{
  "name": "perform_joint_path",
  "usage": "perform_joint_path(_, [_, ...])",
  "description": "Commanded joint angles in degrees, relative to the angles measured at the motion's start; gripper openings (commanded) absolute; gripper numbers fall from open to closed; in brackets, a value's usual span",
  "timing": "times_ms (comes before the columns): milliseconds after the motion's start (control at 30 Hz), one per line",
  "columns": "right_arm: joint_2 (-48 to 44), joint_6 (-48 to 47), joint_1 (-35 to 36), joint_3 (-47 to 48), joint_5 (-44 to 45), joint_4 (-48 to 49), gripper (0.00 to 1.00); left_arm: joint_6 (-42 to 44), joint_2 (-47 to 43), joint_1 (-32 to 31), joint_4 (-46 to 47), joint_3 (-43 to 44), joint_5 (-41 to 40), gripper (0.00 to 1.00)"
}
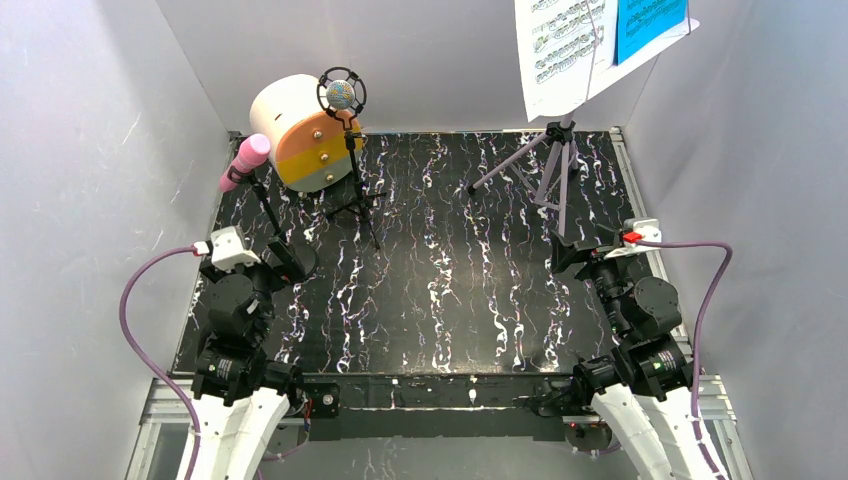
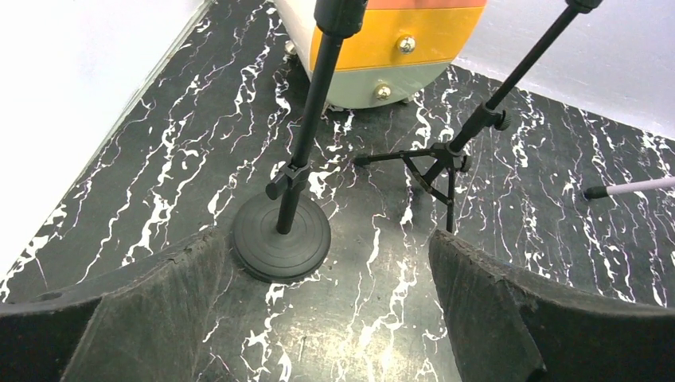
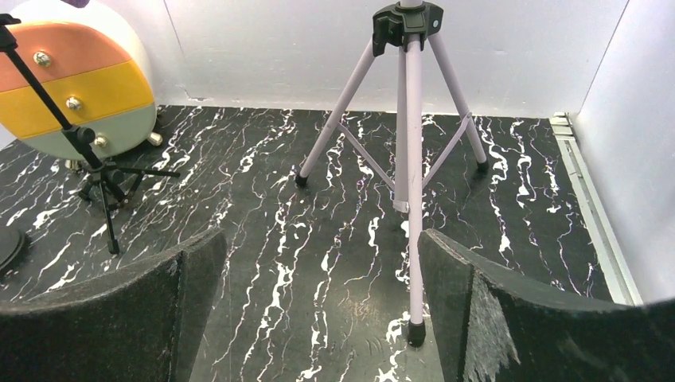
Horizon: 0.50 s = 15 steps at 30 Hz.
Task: Pack up the instrument practice props
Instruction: Pick up the microphone stand with the microphone from the center of the board.
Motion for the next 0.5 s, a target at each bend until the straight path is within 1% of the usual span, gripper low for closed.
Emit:
perform_joint_path(0, [-0.6,2.05,0.26,2.86,-0.93,1.19,0.99,-1.92,2.91,0.05,-0.01,1.11,-4.13,0.98])
perform_joint_path(100, [-0.46,2.87,0.23,2.98,-1.51,0.91,0.99,-2.35,5.57,0.04,0.35,1.34,-5.66,0.98])
perform_joint_path(167, [-0.38,3.22,0.27,3.05,-0.32,0.97,0.99,-3.21,7.45,0.04,0.46,1.51,-7.9,0.98])
perform_joint_path(233, [-0.53,3.73,0.26,2.7,1.0,1.23,0.99,-2.95,9.02,0.04,1.18,1.49,-8.11,0.98])
perform_joint_path(367, [-1.18,4.23,0.21,2.04,1.73,1.21,0.99,-2.38,10.43,0.04,4.07,1.05,-6.6,0.98])
perform_joint_path(467, [-2.17,4.64,0.25,1.6,1.27,1.32,0.99,-3.29,11.03,0.24,7.08,0.06,-9.45,0.98])
